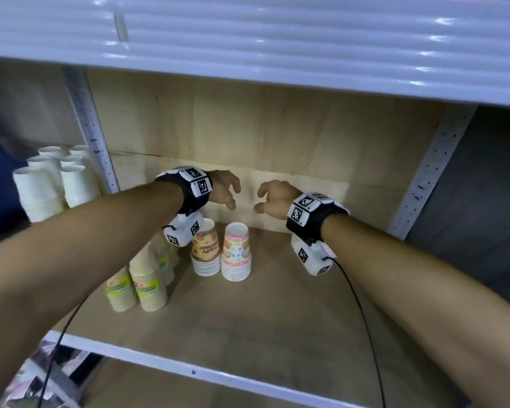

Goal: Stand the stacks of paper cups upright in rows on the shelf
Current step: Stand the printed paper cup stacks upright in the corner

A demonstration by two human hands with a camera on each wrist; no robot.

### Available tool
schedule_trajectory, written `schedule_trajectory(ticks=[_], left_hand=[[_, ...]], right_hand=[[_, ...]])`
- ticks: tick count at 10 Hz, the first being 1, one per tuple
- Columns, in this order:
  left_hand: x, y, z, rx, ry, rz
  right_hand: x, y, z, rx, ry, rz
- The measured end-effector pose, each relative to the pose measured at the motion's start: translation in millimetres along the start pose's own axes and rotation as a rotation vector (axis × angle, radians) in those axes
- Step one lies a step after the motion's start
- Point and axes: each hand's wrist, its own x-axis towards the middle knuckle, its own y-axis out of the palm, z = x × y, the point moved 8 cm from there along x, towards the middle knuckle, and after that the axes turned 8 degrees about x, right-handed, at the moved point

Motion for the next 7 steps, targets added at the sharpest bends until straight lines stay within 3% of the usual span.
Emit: schedule_trajectory(ticks=[2, 4, 7], left_hand=[[-25, 32, 23, -0.025, -0.015, 0.094], [-33, 53, 25, -0.063, -0.012, 0.175], [-25, 61, 34, -0.044, -0.009, 0.040]], right_hand=[[-3, 44, 37, -0.041, -0.035, 0.080], [-2, 70, 47, -0.114, 0.037, 0.029], [-4, 81, 40, -0.113, 0.070, 0.055]])
